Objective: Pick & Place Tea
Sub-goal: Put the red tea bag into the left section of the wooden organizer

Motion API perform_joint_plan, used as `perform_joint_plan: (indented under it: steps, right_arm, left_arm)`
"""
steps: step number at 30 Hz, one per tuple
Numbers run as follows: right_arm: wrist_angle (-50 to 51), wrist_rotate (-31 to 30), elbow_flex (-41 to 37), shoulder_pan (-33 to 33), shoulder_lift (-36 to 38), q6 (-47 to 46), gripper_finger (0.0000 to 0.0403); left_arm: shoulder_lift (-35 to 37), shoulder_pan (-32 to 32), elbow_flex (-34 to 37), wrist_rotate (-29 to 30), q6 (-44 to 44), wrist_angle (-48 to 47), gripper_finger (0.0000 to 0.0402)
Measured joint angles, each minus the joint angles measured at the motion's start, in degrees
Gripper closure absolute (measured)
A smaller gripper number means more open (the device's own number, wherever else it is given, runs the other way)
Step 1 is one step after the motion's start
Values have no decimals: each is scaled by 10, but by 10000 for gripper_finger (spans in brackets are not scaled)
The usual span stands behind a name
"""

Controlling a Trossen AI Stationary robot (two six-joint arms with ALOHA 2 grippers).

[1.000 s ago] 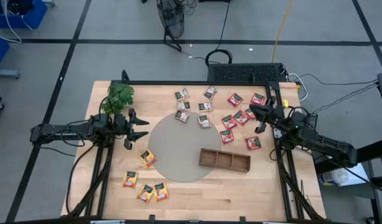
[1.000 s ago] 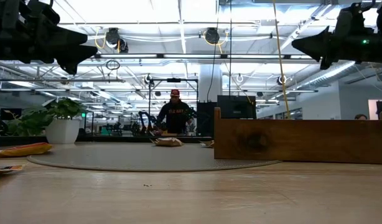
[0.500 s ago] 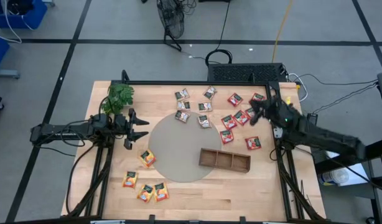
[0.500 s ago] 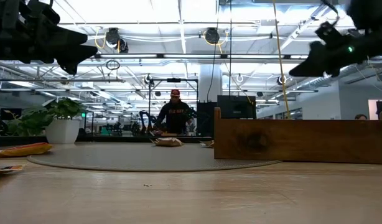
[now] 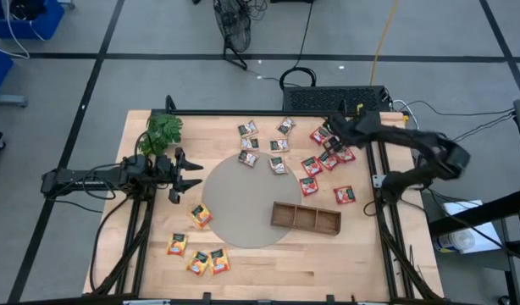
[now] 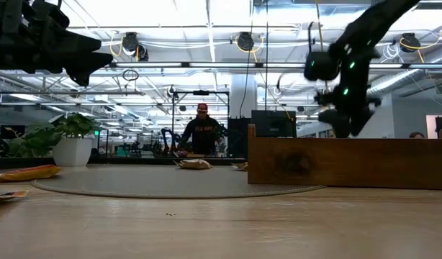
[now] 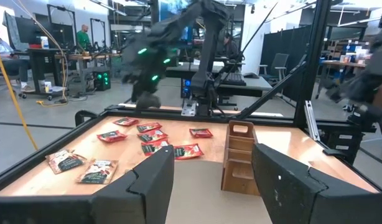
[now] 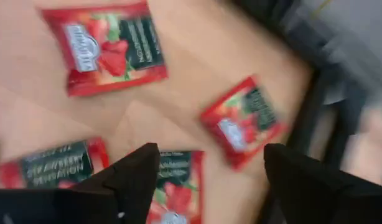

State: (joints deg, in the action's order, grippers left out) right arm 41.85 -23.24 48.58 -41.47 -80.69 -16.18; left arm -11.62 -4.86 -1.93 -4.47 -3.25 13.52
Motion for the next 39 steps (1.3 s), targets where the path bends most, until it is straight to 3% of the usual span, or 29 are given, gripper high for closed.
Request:
perform_joint_plan:
  steps: [5,13,22,39]
  right_arm:
    - [-4,83,5,-76,-50,19,116]
    - [-52,85,6,-129,-51,1,125]
    - [-109,131,2,-137,-74,-35,126]
    - [-93,97,-6,-135,-94,-52,144]
  left_arm:
    - [0,0,0,0,0,0,188]
    - [0,0,0,0,0,0,188]
    - [0,0,0,0,0,0,188]
    - [0,0,0,0,0,0,188]
